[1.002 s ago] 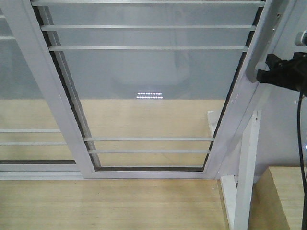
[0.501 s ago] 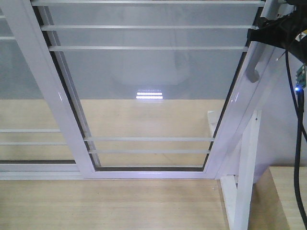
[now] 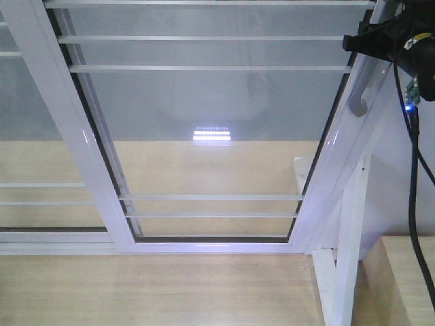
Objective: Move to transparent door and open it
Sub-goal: 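Open the right gripper and close it around the silver door handle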
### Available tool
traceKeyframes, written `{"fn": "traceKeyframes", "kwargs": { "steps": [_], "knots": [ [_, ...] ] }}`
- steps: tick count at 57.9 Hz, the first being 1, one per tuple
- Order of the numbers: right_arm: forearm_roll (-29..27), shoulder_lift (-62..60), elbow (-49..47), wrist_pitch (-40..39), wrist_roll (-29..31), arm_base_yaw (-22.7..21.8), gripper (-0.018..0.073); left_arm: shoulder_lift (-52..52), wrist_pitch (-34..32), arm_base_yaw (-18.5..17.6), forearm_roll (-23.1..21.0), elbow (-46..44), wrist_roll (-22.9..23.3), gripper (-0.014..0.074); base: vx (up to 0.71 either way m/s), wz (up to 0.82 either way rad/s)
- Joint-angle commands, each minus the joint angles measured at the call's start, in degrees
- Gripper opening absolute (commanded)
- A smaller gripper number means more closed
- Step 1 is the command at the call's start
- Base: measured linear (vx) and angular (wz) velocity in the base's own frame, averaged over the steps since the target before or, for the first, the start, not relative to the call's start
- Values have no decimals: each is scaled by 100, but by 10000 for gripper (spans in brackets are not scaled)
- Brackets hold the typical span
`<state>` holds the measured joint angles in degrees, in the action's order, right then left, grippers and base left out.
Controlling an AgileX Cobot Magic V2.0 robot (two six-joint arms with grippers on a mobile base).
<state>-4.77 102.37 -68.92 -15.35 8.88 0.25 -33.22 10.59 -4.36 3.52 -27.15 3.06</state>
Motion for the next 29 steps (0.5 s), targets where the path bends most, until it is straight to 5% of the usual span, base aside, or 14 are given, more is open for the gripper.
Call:
{"fn": "traceKeyframes", "kwargs": {
  "steps": [1,29],
  "knots": [
    [37,-275,-221,-413,51,-6,358,-16,-460,-21,-12,-202,46,381,0,0],
    [61,-275,-221,-293,-118,1,310,-16,-460,-21,-12,-202,46,381,0,0]
  ]
}}
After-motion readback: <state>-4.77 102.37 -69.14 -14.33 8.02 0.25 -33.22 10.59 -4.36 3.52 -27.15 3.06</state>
